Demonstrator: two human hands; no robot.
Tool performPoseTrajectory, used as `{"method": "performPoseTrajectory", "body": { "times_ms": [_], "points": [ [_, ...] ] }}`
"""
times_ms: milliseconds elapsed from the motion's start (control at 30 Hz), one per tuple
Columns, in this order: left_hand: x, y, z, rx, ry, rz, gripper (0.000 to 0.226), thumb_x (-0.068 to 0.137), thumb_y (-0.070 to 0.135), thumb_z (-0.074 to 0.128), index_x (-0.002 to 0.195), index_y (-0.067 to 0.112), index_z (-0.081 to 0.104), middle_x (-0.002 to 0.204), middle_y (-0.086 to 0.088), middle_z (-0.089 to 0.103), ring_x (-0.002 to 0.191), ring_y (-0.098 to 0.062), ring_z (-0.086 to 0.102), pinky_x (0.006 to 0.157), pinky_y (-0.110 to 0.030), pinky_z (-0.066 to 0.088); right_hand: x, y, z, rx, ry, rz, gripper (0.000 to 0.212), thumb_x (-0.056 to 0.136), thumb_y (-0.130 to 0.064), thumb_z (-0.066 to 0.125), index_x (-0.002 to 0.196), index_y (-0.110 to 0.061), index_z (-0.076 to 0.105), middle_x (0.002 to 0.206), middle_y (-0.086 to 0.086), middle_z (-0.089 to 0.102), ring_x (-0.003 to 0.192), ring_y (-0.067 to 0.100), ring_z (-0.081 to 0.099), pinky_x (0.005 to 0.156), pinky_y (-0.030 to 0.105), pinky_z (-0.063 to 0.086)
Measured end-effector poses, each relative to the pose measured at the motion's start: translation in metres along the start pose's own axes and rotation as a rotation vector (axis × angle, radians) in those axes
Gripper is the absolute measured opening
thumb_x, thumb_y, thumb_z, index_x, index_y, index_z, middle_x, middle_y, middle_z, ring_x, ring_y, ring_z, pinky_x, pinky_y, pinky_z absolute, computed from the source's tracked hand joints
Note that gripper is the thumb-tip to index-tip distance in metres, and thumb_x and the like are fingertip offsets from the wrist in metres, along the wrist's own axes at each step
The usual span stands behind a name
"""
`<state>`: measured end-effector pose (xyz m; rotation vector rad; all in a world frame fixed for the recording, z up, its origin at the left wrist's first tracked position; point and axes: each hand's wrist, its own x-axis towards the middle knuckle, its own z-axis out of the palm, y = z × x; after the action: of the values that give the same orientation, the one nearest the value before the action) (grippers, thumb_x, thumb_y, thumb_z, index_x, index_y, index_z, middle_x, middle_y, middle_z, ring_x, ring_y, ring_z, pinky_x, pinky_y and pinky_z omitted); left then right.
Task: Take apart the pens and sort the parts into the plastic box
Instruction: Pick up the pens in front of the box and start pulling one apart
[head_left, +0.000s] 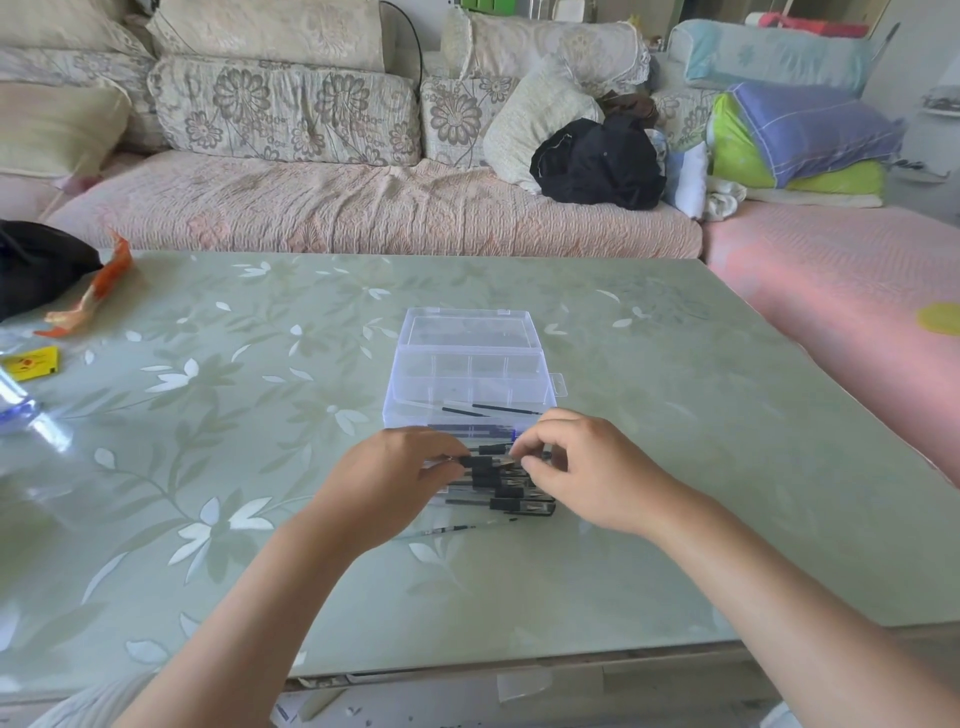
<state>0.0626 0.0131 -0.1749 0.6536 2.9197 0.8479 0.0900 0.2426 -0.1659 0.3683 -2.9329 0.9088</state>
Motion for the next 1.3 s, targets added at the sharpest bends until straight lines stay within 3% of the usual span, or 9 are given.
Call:
{"method": "performPoseTrajectory", "body": {
  "times_ms": [200,400,567,767,833,933,1033,1167,1300],
  "points": [
    [0.000,0.001,0.000,-0.125,-0.040,0.005,0.012,0.094,0.032,0.060,0.098,0.036,0.071,0.092,0.014,0.068,0.087,-0.003,0.062,0.077,-0.025,0.050,-0.002,-0.005,0.005,0.035,-0.010,-0.033,0.013,0.093,-0.030,0.058,0.100,-0.034,0.069,0.094,-0.017,0.060,0.071,0.002,0.054,0.069,0.023,0.045],
    [0.000,-0.005,-0.004,-0.151,-0.074,0.001,0.013,0.092,0.032,0.061,0.083,0.032,0.070,0.075,0.008,0.064,0.066,-0.008,0.053,0.059,-0.019,0.041,-0.003,-0.009,0.007,0.073,0.031,-0.029,0.015,0.087,-0.031,0.069,0.102,-0.030,0.073,0.085,-0.023,0.062,0.071,-0.007,0.053,0.064,0.010,0.035],
    [-0.003,-0.006,-0.006,-0.127,-0.024,0.087,0.018,0.092,0.029,0.063,0.080,0.018,0.071,0.074,-0.003,0.060,0.072,-0.020,0.051,0.065,-0.030,0.042,-0.006,-0.014,0.016,0.110,0.089,-0.059,0.010,0.087,-0.025,0.070,0.095,-0.026,0.076,0.071,-0.022,0.059,0.071,0.000,0.056,0.064,0.012,0.039],
    [-0.004,-0.003,-0.008,-0.163,0.102,0.167,0.009,0.087,0.019,0.071,0.086,0.024,0.078,0.073,0.006,0.061,0.064,-0.008,0.055,0.056,-0.017,0.038,-0.004,-0.018,0.019,0.364,0.010,0.115,0.011,0.089,-0.022,0.067,0.083,-0.023,0.076,0.070,-0.002,0.069,0.053,0.004,0.048,0.056,0.018,0.040],
    [0.000,-0.003,-0.009,-0.152,0.096,0.167,0.011,0.086,0.018,0.072,0.090,0.026,0.078,0.075,0.009,0.063,0.065,-0.004,0.057,0.058,-0.015,0.042,-0.001,-0.020,0.017,0.356,-0.025,0.128,0.011,0.090,-0.022,0.065,0.083,-0.023,0.074,0.068,-0.002,0.068,0.050,0.002,0.045,0.054,0.017,0.038],
    [0.005,-0.005,-0.011,-0.112,0.065,0.152,0.011,0.091,0.022,0.065,0.096,0.025,0.075,0.083,0.008,0.065,0.076,-0.008,0.059,0.066,-0.024,0.048,0.003,-0.021,0.016,0.313,0.069,0.094,0.007,0.090,-0.024,0.067,0.087,-0.026,0.072,0.063,-0.013,0.062,0.051,0.001,0.048,0.056,0.014,0.037],
    [0.007,-0.008,-0.014,-0.100,0.049,0.158,0.016,0.096,0.018,0.058,0.099,0.022,0.074,0.084,0.006,0.064,0.078,-0.001,0.054,0.064,-0.013,0.039,0.009,-0.022,0.015,0.174,0.131,0.057,0.005,0.088,-0.028,0.068,0.090,-0.029,0.073,0.067,-0.022,0.063,0.059,0.000,0.054,0.060,0.016,0.040],
    [0.010,-0.015,-0.020,-0.119,0.078,0.143,0.020,0.090,0.016,0.066,0.103,0.030,0.076,0.080,0.024,0.059,0.077,0.013,0.054,0.064,-0.004,0.037,0.014,-0.027,0.022,0.262,0.048,0.112,0.007,0.088,-0.027,0.067,0.089,-0.030,0.073,0.071,-0.013,0.070,0.057,0.002,0.056,0.062,0.024,0.048],
    [0.015,-0.019,-0.020,-0.111,0.063,0.143,0.022,0.088,0.018,0.068,0.102,0.034,0.075,0.087,0.017,0.063,0.081,-0.001,0.059,0.066,-0.015,0.044,0.019,-0.035,0.029,0.148,0.041,0.081,0.014,0.090,-0.031,0.063,0.097,-0.039,0.072,0.073,-0.012,0.070,0.062,0.009,0.060,0.066,0.028,0.050]
  ]
}}
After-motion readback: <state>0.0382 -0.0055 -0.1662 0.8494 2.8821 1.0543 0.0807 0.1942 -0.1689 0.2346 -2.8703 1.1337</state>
